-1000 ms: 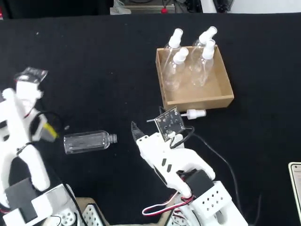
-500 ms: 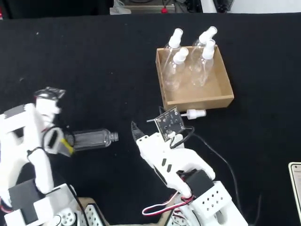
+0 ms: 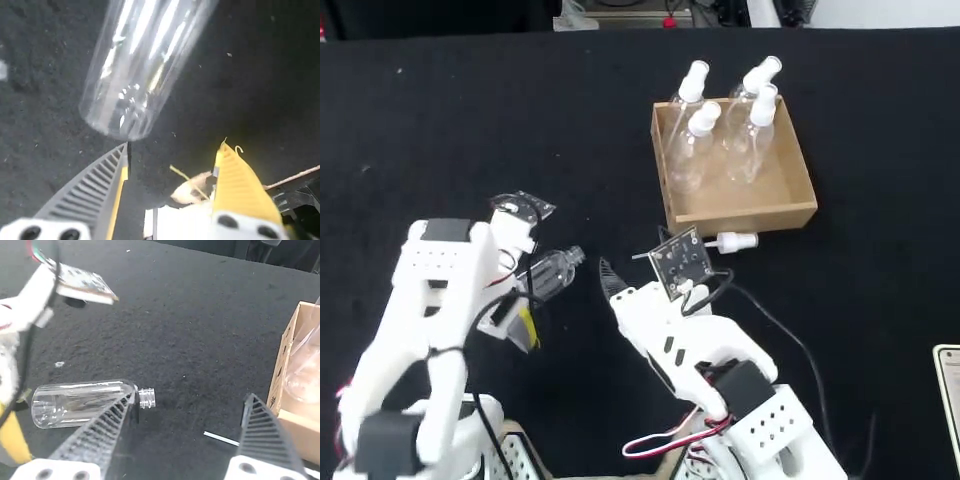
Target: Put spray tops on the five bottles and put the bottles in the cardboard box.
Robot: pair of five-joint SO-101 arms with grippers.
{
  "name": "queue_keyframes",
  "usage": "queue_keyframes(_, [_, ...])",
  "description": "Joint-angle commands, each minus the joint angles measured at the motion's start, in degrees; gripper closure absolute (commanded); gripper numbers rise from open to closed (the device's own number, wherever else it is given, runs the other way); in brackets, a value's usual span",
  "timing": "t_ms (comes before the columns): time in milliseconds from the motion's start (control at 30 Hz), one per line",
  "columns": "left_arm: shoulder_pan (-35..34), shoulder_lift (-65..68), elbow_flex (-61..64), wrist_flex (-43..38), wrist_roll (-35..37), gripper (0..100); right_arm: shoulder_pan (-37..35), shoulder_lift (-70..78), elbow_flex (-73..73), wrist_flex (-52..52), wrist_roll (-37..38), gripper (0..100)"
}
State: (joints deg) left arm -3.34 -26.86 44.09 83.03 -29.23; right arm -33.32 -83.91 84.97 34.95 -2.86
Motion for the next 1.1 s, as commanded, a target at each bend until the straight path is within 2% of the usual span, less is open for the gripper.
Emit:
queue_keyframes(0, [1.2,-7.8,-4.2,5.9,0.5,73,-0.7,-1.5,-0.5,-0.7,-0.4,69.8])
queue_keyframes(100, [0.2,-13.2,-7.8,9.4,-1.6,73,-0.7,-1.5,-0.5,-0.7,-0.4,69.8])
queue_keyframes(200, [-2.3,-16.2,-11.0,9.5,-3.4,73,-0.7,-1.5,-0.5,-0.7,-0.4,69.8])
queue_keyframes(300, [-6.9,-15.2,-11.2,2.0,-3.5,73,-0.7,-1.5,-0.5,-0.7,-0.4,69.8])
queue_keyframes(467, [-15.0,-8.8,-4.2,-16.9,-3.7,73,-0.7,-1.5,-0.5,-0.7,-0.4,69.8])
queue_keyframes(600, [-16.6,-2.6,-0.1,-20.8,-8.3,73,-0.7,-1.5,-0.5,-0.7,-0.4,69.8])
queue_keyframes(700, [-17.3,0.6,1.1,-23.2,-8.8,73,-0.7,-1.5,-0.5,-0.7,-0.4,69.8])
queue_keyframes(800, [-16.5,1.8,3.1,-23.0,-8.7,73,-0.7,-1.5,-0.5,-0.7,-0.4,69.8])
queue_keyframes(900, [-13.1,1.8,3.9,-18.5,-8.6,73,-0.7,-1.5,-0.5,-0.7,-0.4,69.8])
queue_keyframes(1067, [-5.8,1.8,1.9,-10.5,-1.4,73,-0.7,-1.4,-0.5,-0.7,-0.4,69.8])
